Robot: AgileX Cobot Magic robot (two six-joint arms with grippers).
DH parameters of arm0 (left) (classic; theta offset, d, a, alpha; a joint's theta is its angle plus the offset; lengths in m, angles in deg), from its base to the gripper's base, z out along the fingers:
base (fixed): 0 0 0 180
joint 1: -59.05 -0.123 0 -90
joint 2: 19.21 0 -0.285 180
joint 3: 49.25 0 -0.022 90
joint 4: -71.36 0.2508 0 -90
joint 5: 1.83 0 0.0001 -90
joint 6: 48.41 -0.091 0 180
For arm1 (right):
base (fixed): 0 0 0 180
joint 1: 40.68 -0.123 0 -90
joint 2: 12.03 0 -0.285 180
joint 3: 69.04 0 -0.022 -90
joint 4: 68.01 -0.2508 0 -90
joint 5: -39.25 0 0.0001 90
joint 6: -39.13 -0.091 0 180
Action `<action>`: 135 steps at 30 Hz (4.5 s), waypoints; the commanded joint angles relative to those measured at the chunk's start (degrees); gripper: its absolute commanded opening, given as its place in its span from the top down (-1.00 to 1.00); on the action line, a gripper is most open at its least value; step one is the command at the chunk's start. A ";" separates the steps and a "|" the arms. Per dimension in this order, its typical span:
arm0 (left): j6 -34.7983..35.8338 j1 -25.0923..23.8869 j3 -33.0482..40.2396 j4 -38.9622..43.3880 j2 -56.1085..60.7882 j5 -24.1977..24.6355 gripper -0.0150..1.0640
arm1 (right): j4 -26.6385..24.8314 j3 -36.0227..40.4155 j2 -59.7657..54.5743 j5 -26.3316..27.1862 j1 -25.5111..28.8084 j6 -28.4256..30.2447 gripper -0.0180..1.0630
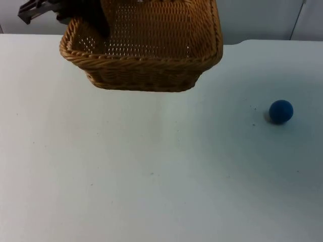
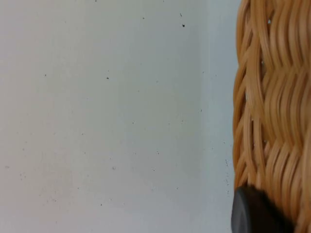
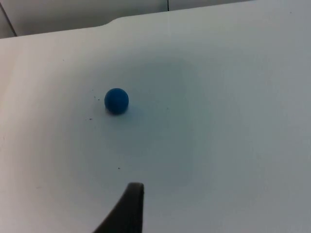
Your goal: Pick up the basket with the left hand and place the ball into the basket with the right hand.
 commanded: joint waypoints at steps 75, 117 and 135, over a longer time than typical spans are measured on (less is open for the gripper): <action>1.05 -0.12 -0.19 0.18 1.18 -8.20 0.98 | 7.36 -41.91 -115.56 39.24 -14.33 -9.99 -0.89; -0.02 -0.12 -0.19 0.15 1.18 -8.02 0.98 | 2.85 -41.99 -122.17 38.59 -10.45 -4.04 -0.87; -0.01 -0.12 -0.19 0.30 1.18 -7.91 0.98 | 2.96 -42.03 -122.41 41.21 -10.45 -3.90 -0.87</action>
